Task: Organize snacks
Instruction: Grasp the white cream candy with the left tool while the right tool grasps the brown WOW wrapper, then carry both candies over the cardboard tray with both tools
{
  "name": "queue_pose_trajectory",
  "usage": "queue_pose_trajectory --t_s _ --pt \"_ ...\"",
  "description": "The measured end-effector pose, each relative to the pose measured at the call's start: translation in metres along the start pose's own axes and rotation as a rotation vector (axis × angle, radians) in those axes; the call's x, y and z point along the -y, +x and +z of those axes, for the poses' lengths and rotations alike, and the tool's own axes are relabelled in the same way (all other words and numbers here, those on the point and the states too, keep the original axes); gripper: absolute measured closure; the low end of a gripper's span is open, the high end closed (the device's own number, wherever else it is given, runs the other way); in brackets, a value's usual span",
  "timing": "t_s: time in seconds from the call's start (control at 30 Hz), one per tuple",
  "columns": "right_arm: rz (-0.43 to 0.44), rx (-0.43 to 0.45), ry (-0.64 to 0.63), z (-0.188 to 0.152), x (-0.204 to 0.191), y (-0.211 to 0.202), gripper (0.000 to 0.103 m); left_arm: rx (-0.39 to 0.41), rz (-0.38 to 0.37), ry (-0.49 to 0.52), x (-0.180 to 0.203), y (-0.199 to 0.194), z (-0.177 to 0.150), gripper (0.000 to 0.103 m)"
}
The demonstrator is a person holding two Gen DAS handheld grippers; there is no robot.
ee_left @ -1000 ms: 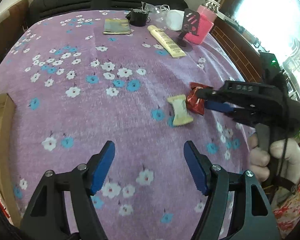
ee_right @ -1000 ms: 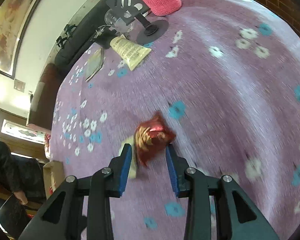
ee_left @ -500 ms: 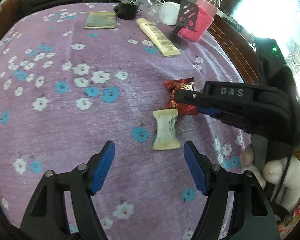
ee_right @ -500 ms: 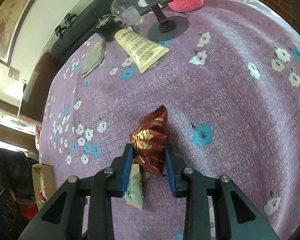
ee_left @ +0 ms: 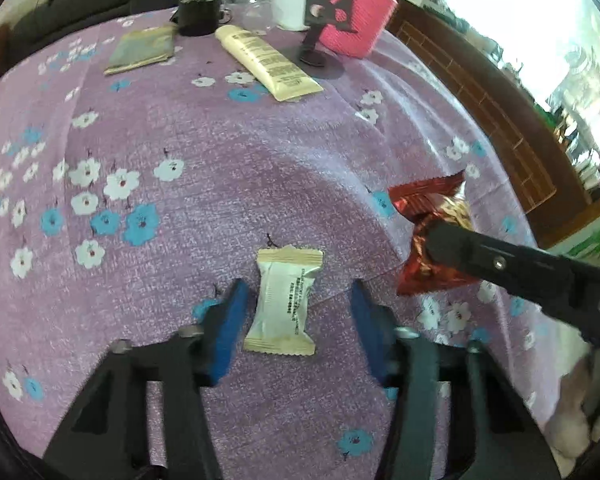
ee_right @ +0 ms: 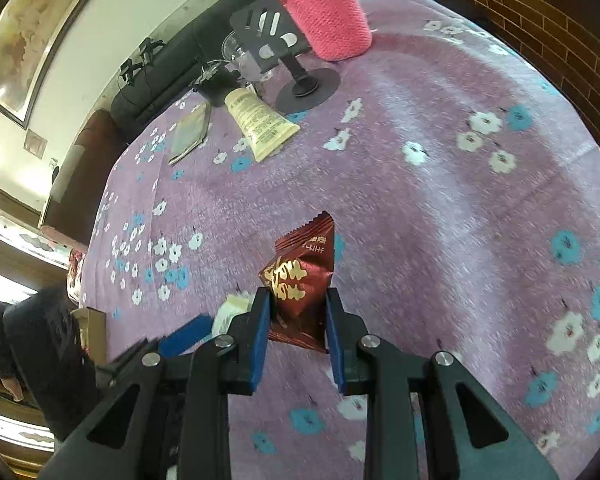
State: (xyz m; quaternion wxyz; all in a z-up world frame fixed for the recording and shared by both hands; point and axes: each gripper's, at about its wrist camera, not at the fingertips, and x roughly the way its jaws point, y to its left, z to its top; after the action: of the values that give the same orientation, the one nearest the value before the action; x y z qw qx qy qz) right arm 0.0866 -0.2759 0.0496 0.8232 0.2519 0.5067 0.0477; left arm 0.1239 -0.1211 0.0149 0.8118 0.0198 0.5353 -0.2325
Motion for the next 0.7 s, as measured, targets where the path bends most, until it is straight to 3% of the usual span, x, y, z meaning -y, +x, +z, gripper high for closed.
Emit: queue_pose_trajectory --t_s 0.03,0.4,0.7 --pt "-0.001 -0.001 -0.001 -0.002 0.001 -0.001 0.077 -0.006 0.004 0.012 0.002 0.000 -0.002 0.077" --pt "0.002 -0.008 -0.030 -0.025 -0.008 -0.011 0.077 0.050 0.043 -0.020 -0.014 -0.037 -0.019 0.078" --pt "0.028 -0.038 -0.112 -0.052 -0.055 -0.008 0.077 0.097 0.131 -0.068 -0.044 -0.092 -0.052 0.078"
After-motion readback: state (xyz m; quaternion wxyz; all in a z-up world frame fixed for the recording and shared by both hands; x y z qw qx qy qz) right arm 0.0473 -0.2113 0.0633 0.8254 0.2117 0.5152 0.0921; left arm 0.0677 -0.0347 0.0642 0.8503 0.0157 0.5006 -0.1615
